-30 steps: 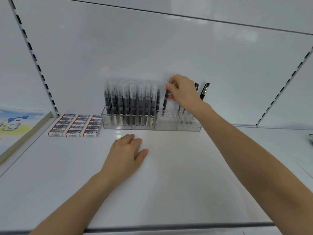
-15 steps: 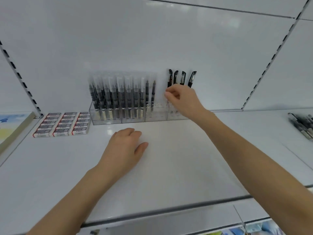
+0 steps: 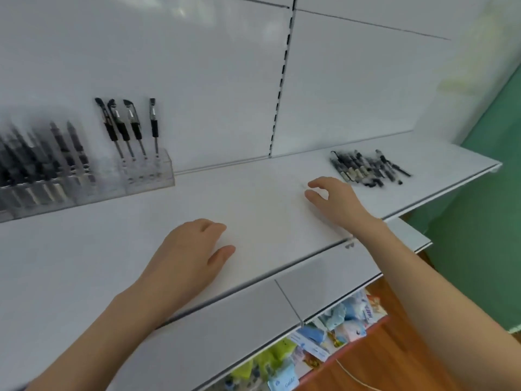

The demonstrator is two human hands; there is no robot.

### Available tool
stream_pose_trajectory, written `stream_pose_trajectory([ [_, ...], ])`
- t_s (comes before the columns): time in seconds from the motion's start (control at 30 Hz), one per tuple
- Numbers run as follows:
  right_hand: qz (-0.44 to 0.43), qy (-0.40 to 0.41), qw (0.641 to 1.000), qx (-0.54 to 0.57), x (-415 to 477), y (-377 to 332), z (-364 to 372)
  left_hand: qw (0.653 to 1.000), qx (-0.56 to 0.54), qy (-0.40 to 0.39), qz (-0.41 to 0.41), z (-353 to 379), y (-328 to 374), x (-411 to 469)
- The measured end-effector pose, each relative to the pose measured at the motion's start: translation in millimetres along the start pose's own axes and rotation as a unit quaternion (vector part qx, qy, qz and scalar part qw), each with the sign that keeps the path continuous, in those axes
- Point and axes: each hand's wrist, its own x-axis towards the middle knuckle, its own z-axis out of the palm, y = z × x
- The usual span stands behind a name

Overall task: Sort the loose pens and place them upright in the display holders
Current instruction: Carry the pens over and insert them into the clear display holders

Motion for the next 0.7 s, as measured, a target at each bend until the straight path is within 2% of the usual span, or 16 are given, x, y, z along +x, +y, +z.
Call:
stream_pose_trajectory([
  [0.17,0.032,0.017,0.999,-0.008,-10,90,-57,0.999,-0.028,0.013,0.009,39,77,44],
  [0.33,0.055,0.022,0.998,-0.002,-6,152,-88,0.998,-0.061,-0.002,0.003,68,128,76],
  [0.5,0.054,0.031,0.998,0.000,17,194,-104,0.998,-0.067,-0.017,0.000,86,155,122],
  [0.7,0.049,0.032,0.998,-0.018,66,230,-116,0.997,-0.049,-0.047,-0.045,102,166,212],
])
